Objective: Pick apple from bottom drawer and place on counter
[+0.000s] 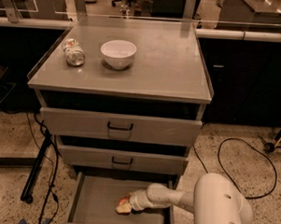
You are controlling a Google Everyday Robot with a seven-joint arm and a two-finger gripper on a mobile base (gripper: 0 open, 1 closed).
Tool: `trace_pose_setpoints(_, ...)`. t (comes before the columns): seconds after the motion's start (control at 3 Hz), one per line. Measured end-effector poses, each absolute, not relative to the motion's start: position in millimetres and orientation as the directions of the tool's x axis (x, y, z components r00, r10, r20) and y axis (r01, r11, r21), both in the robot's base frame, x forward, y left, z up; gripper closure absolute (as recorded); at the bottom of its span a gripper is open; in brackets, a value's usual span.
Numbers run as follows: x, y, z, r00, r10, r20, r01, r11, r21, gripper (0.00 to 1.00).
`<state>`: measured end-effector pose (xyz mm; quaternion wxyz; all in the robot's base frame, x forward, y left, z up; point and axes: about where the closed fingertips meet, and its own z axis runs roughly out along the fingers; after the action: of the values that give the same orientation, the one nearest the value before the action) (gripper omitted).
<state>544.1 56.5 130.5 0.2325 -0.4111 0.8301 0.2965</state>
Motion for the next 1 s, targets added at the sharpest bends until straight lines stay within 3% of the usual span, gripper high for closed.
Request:
trace_pose_setpoints(0.67,544.1,56.5,130.5,-0.554,-0.545,-0.630,-0.820,0.486,0.301,0.87)
trace_pose_setpoints(1.0,543.7,56.4,131.3,-0.555,-0.544,-0.630,-0.820,0.487,0.302,1.00)
